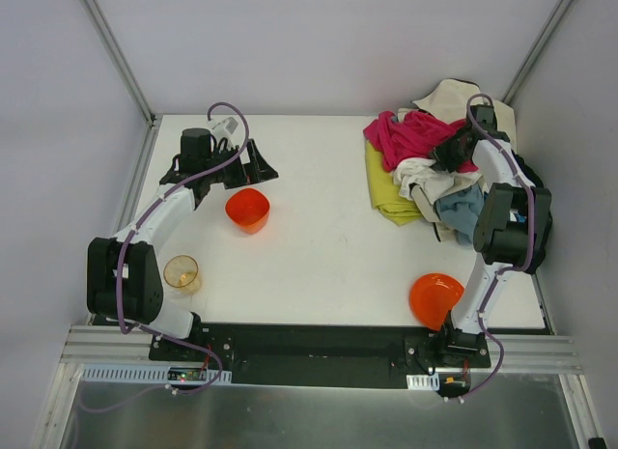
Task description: Pick out a specific cloth from the pile
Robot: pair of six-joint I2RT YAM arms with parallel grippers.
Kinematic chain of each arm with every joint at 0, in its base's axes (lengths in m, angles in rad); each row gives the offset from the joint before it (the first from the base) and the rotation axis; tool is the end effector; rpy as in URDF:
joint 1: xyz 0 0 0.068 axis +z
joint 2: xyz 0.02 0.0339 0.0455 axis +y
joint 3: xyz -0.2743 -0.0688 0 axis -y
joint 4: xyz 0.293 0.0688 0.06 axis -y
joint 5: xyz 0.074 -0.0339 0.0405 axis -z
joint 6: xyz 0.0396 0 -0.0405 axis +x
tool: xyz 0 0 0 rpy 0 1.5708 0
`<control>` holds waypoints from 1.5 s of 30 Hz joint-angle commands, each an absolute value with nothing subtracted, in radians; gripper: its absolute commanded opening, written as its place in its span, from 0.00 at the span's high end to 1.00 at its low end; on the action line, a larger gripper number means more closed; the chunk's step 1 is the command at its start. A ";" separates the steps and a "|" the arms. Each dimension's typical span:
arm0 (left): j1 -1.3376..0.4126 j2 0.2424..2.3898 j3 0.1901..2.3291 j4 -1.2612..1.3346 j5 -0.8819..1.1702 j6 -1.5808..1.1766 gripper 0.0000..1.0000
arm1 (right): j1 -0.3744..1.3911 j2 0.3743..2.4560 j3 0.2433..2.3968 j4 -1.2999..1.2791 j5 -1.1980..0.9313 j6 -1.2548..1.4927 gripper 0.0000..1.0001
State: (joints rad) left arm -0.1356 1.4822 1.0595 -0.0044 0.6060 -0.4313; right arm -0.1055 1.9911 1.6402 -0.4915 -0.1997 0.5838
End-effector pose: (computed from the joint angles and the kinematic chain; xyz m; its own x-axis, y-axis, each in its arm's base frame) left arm 0.3780 -0.0743 0.2771 -0.6340 -0.2603 -0.7282 0.3960 0.6996 -0.5948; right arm 0.5008 -0.0451 0.2354 -0.6347 0.6105 -0.4738 0.3856 0.7815 0.4904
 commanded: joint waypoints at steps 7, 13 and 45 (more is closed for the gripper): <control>-0.124 1.440 1.135 0.028 0.701 -0.466 0.01 | -0.123 1.896 1.680 -0.482 -0.149 0.480 1.00; -0.124 1.437 1.141 0.028 0.722 -0.479 0.01 | -0.135 1.816 1.732 -0.505 -0.065 0.437 1.00; -0.239 1.565 1.193 0.023 0.738 -0.506 0.01 | -0.210 1.637 1.893 -0.784 0.566 0.181 1.00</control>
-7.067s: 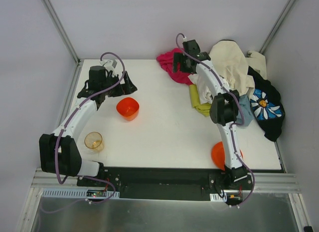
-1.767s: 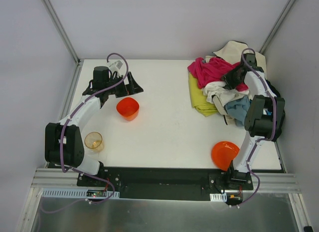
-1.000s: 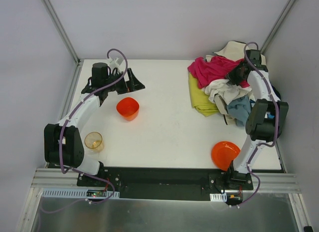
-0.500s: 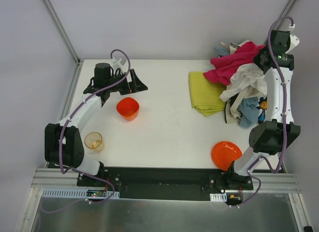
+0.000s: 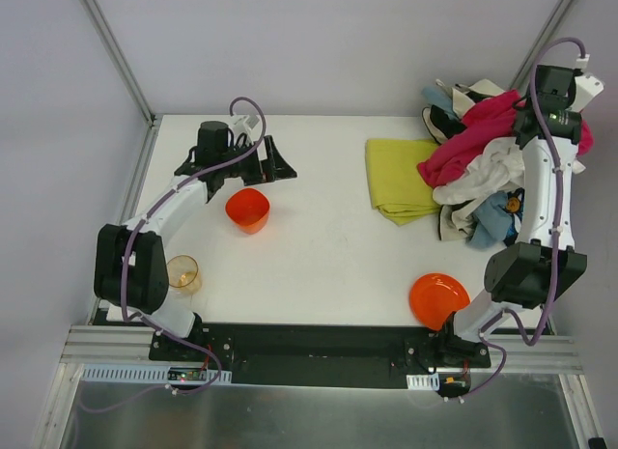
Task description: Pick out a specific cloth from the pile
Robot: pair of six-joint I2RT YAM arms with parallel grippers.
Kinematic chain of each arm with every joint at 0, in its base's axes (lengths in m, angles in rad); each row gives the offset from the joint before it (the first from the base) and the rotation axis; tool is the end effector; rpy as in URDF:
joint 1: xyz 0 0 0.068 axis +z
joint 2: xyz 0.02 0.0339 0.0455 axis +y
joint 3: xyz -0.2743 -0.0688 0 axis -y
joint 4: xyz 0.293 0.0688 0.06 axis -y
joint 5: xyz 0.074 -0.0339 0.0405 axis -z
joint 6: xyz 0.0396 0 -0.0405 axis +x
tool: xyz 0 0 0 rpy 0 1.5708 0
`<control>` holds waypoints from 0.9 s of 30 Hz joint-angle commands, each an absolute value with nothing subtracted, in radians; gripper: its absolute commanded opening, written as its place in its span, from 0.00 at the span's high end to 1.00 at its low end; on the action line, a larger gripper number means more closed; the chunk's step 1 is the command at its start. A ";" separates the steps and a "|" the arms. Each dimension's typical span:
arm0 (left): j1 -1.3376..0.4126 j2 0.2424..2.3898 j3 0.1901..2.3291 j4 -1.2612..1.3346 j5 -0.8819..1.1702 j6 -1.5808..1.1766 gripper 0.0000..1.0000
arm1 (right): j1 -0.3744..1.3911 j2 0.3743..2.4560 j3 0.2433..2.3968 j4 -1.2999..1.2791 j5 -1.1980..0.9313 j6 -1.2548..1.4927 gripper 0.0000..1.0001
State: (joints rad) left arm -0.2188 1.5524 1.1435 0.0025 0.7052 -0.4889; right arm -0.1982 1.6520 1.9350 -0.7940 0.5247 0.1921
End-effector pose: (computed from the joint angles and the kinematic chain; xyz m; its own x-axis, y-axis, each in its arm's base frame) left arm 0.3881 -0.1126 0.2851 -0.6913 -0.2127 -0.6906 0.4778 0.5824 -0.6576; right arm 0.3895 -0.0985 0.4734 -0.3563 0.2401 -0.9030 0.6793 0.7301 -0.0740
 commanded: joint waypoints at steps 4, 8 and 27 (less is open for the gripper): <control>-0.259 1.591 1.209 0.015 0.733 -0.515 0.01 | -0.201 1.660 1.766 -0.796 0.525 0.202 0.99; -0.275 1.618 1.224 0.011 0.727 -0.541 0.01 | -0.175 1.672 1.579 -0.750 0.500 0.212 0.99; -0.258 1.592 1.172 0.014 0.709 -0.571 0.01 | -0.173 1.919 1.457 -0.715 0.173 0.147 0.91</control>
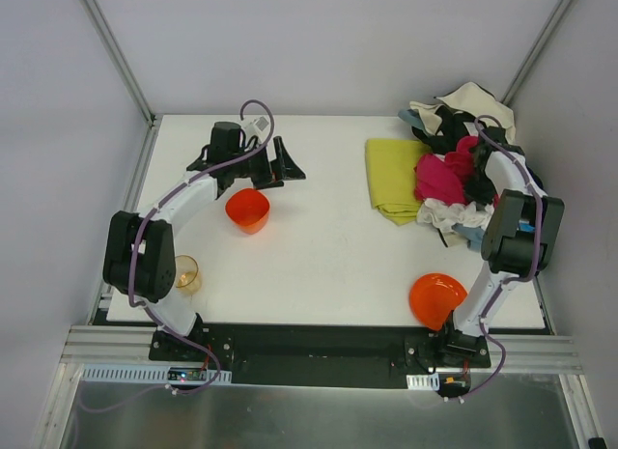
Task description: Pick out a specific cloth from the pile
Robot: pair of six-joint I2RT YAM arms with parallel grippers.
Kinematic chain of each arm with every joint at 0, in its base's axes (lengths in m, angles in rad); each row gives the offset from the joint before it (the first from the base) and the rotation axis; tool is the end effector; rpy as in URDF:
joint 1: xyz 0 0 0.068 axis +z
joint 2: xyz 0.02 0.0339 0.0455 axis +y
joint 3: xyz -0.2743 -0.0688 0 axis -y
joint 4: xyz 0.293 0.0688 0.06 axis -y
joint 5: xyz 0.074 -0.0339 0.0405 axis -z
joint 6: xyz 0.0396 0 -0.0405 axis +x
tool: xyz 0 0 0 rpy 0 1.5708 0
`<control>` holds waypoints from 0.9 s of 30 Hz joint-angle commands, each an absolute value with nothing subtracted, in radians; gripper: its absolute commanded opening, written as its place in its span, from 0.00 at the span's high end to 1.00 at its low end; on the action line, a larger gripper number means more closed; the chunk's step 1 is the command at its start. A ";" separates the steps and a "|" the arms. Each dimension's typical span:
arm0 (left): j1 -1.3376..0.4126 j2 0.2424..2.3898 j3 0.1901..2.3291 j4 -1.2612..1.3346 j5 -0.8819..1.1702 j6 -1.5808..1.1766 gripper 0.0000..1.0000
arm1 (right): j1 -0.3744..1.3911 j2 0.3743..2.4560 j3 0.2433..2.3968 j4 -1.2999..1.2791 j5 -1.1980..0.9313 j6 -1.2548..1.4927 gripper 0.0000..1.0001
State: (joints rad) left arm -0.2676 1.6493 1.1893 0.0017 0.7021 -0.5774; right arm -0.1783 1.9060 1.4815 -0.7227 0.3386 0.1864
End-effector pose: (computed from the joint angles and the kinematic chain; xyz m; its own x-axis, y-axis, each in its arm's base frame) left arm 0.4023 -0.1368 0.2645 -0.7726 -0.2203 -0.5955 0.4043 0.5525 -0.7289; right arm 0.4383 -0.0923 0.2050 -0.8257 0.3264 -0.4600 0.4627 0.8584 -0.2214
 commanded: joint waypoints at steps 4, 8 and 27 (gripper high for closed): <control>-0.250 1.566 1.152 0.038 0.703 -0.554 0.01 | -0.175 1.838 1.404 -0.687 0.138 0.104 0.82; -0.244 1.562 1.152 0.041 0.701 -0.552 0.01 | -0.176 1.751 1.350 -0.678 0.124 0.092 0.43; -0.242 1.582 1.157 0.069 0.722 -0.580 0.01 | -0.147 1.217 1.081 -0.667 0.011 0.095 0.07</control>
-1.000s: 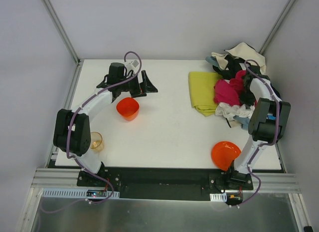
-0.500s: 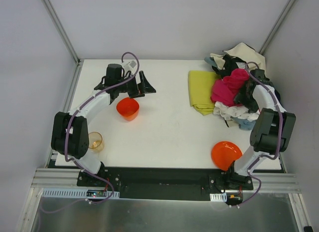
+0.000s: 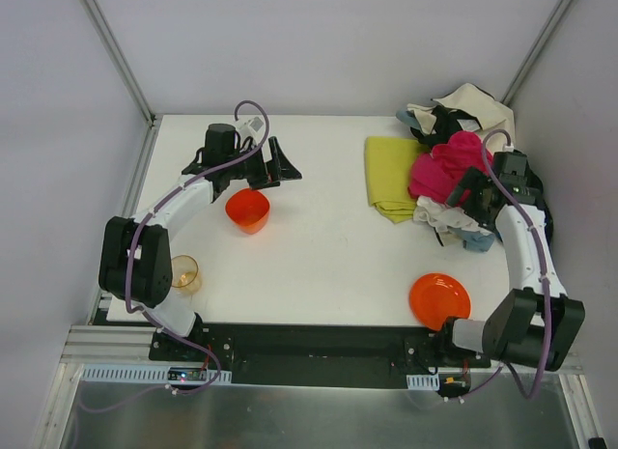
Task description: Pick out a specific cloth from the pile
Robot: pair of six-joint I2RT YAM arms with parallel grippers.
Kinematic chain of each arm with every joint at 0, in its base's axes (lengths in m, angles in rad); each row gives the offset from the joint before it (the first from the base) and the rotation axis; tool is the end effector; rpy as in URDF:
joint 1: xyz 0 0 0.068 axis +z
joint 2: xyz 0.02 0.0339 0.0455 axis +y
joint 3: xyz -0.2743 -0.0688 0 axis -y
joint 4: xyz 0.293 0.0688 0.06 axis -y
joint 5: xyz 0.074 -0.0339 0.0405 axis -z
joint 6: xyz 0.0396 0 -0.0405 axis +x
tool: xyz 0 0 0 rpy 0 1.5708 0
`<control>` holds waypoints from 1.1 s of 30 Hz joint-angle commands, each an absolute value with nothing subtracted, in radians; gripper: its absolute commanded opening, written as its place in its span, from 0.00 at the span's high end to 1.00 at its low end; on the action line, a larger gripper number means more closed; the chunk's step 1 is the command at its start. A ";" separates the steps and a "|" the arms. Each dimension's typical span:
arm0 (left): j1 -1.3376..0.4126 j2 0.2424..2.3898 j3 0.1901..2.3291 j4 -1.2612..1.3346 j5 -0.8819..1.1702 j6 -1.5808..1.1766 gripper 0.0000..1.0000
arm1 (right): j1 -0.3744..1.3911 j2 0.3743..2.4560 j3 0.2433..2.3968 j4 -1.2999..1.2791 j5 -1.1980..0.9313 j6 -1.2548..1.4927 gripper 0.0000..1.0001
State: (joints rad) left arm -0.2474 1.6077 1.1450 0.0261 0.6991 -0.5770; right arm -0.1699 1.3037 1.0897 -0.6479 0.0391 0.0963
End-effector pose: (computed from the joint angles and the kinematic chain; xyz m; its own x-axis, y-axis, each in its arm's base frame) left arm 0.3948 -0.1260 0.2664 -0.7543 -0.2401 -0.6110 0.4073 0.5588 -0.7224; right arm 0.3157 -0.0557 0.2883 -0.7260 0.2220 -0.6508 0.2651 0.9637 0.0331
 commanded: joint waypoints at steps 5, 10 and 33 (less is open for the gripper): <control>-0.250 1.615 1.177 0.078 0.733 -0.592 0.01 | -0.094 1.177 1.098 -0.670 0.029 0.084 0.06; -0.264 1.654 1.210 0.078 0.736 -0.607 0.01 | -0.028 1.219 1.144 -0.640 0.011 0.078 0.07; -0.442 2.092 1.586 0.032 0.752 -0.813 0.01 | 0.135 1.638 1.315 -0.485 -0.075 0.089 0.99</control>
State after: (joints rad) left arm -0.4091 2.0434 1.4933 0.0383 0.7273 -0.7563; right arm 0.1234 1.5890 1.2682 -0.5228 -0.0971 0.0879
